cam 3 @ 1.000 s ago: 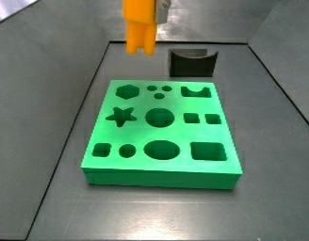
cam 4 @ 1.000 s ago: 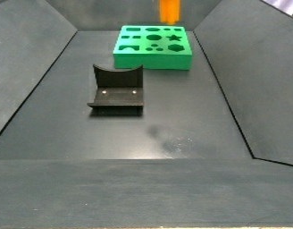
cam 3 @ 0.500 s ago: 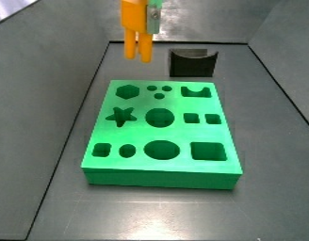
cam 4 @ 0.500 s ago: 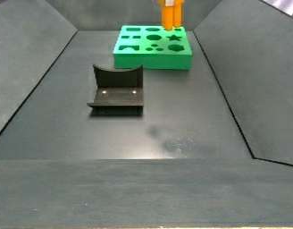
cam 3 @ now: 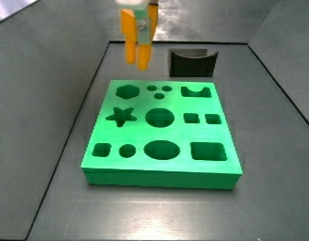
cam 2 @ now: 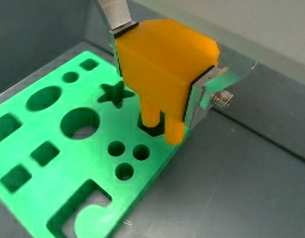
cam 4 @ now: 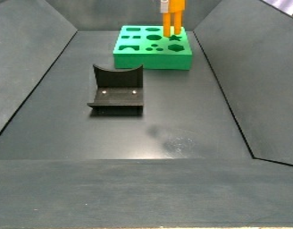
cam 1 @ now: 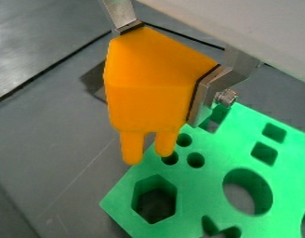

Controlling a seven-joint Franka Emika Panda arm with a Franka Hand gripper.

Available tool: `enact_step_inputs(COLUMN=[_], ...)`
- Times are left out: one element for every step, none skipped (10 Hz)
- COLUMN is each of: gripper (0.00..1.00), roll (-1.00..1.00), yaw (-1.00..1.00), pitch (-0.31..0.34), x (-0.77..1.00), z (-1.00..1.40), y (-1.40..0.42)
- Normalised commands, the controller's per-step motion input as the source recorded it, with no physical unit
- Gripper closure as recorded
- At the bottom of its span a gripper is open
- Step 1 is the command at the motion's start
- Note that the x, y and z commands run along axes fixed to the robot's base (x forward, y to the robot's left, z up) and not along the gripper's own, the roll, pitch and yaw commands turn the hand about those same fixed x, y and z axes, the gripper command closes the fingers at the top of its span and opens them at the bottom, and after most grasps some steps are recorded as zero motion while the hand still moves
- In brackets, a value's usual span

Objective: Pick up the 3 prong object. Move up. Move to above the board. Insert the 3 prong object.
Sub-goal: Insert the 3 prong object.

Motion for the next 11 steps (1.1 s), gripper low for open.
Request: enact_step_inputs(gripper=[1.00, 1.00, 1.00, 1.00, 1.00, 1.00, 1.00, 1.00, 1.00, 1.00, 1.00], roll=[0.00, 0.00, 0.00, 0.00, 0.04, 0.08, 0.08, 0.05, 0.00, 0.00, 0.00], yaw=[-1.00, -1.00, -0.18, 0.00, -0.09, -0.18, -0.23, -0.24, -0.67, -1.00, -0.99], pitch=[-0.036, -0.039, 0.000, 0.000, 0.000, 0.000, 0.000, 0.000, 0.000, -0.006, 0.000], x=[0.00, 0.00, 0.45, 0.09, 0.72, 0.78, 0.68, 0.52, 0.24, 0.06, 0.00], z=[-0.18, -0.14, -0.09, -0.02, -0.04, -0.09, -0.12, -0.11, -0.19, -0.23, -0.19], y=[0.00, 0.00, -0.10, -0.04, -0.25, -0.37, -0.35, -0.29, 0.00, 0.02, 0.01])
